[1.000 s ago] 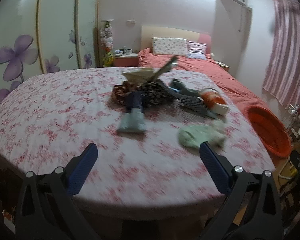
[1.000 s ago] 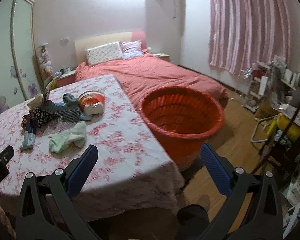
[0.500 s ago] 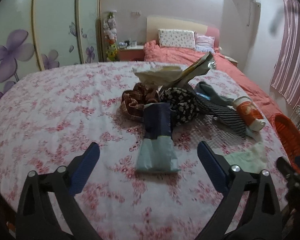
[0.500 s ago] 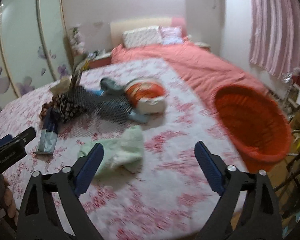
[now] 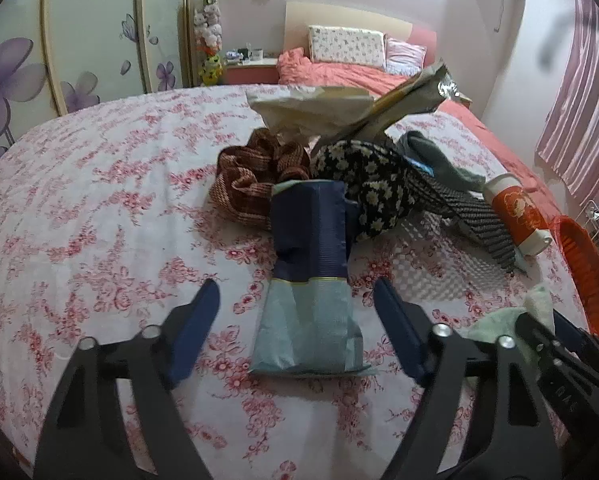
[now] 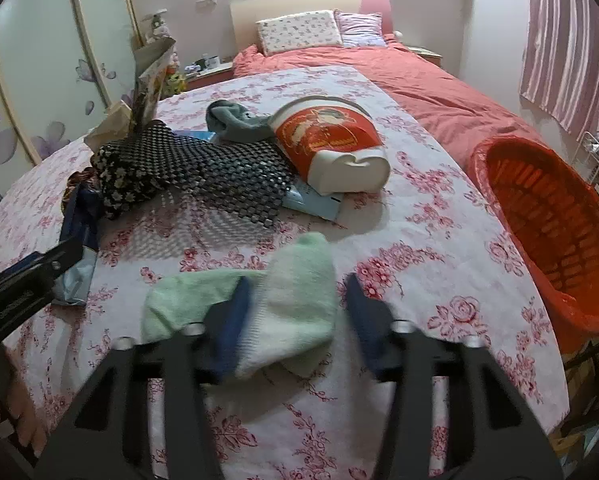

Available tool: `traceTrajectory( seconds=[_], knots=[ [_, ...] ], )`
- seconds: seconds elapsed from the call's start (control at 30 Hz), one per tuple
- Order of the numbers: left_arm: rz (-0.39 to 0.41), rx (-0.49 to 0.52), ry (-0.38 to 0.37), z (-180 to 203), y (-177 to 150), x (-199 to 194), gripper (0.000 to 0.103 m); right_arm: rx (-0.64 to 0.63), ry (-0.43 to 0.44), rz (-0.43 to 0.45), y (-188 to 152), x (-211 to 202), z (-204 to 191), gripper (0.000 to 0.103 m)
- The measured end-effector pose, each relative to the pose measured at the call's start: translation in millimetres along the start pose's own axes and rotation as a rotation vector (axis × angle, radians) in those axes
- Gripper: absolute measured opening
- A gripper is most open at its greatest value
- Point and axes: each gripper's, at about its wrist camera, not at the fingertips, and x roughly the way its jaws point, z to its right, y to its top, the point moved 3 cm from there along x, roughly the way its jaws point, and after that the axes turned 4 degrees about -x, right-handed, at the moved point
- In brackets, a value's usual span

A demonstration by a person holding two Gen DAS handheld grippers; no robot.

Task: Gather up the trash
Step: 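Grasp the mint-green sock with the right tool while the left tool grasps the blue fabric bag, then carry the sock and bag over the orange basket while both tools open to drop them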

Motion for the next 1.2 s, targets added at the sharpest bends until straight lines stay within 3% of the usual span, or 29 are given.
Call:
traceTrajectory(
  seconds=[0.13, 0.3, 0.73, 1.2],
  knots=[
    [-0.043, -0.013, -0.019, 0, 1, 12, 0.050, 0.008, 0.033, -0.008, 1, 1, 1, 0.023],
    [-0.038, -0.006, -0.035, 1, 2, 13, 0.042, 0.021, 0.066, 0.023, 7, -8, 5, 0.014],
    [0.077, 0.024, -0.092, 14, 17, -42, 0.041, 0.049, 0.069, 0.212, 37, -61, 27, 0.013],
    [0.128, 0.110, -0.257, 100, 30, -82, 0.041, 0.136, -0.054, 0.377, 56, -99, 96, 0.013]
  ],
)
